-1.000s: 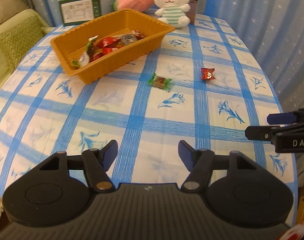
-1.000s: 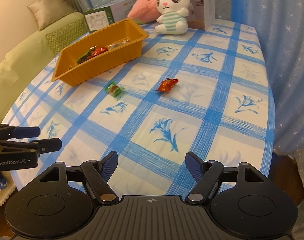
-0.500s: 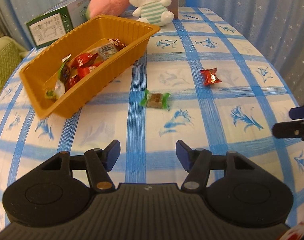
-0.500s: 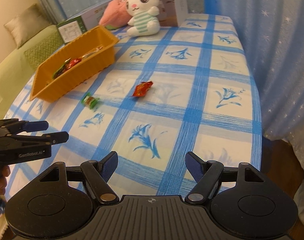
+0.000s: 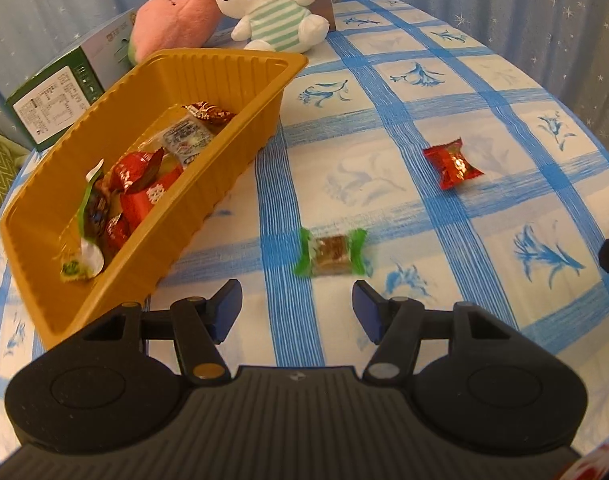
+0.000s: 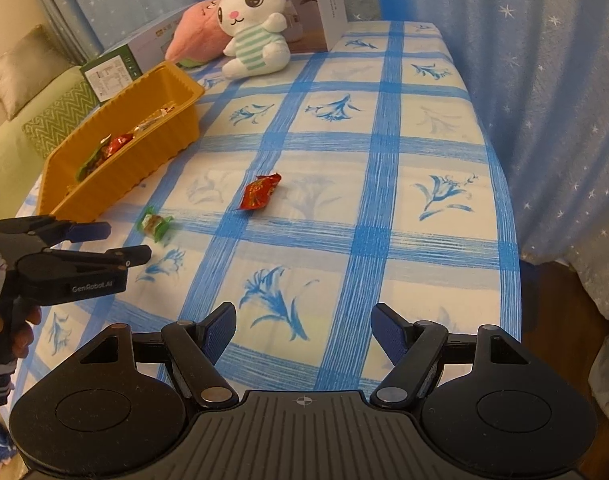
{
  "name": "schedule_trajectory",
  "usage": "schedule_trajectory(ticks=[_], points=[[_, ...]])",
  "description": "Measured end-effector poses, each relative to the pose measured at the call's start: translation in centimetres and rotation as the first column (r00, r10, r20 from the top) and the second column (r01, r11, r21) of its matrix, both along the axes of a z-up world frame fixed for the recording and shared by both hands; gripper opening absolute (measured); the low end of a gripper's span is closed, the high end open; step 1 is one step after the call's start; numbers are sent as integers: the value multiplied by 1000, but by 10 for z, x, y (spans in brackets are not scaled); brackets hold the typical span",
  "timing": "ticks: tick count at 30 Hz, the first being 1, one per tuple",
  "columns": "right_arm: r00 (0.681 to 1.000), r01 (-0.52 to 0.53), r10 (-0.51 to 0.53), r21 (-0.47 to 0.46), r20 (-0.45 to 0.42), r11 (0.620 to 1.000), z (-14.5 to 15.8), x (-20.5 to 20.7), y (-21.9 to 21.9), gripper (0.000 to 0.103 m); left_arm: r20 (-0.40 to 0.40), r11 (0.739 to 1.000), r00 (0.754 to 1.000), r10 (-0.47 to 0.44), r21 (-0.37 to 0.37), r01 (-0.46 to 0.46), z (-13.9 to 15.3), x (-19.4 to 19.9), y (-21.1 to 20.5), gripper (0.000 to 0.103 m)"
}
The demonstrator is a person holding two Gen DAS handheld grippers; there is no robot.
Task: Organize snacks
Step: 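Grasp the green-wrapped candy with the left tool while the right tool grasps the red packet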
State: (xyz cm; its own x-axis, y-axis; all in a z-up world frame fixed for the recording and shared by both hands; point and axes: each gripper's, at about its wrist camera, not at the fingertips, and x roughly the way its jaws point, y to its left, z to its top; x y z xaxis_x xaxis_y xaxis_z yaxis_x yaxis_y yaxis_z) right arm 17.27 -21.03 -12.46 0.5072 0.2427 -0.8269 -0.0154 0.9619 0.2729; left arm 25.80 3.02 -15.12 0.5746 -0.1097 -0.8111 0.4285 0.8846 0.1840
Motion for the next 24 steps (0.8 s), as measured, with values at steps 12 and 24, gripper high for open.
schedule_trajectory(ticks=[12, 24], points=[[999, 38, -38, -9, -12, 999, -1, 13, -7, 74, -7, 999, 1000, -25, -30, 24, 0, 27, -7, 50], [1000, 30, -30, -9, -8, 999, -3, 22, -6, 74, -53, 993, 996, -69, -100, 64, -1, 29, -7, 20]])
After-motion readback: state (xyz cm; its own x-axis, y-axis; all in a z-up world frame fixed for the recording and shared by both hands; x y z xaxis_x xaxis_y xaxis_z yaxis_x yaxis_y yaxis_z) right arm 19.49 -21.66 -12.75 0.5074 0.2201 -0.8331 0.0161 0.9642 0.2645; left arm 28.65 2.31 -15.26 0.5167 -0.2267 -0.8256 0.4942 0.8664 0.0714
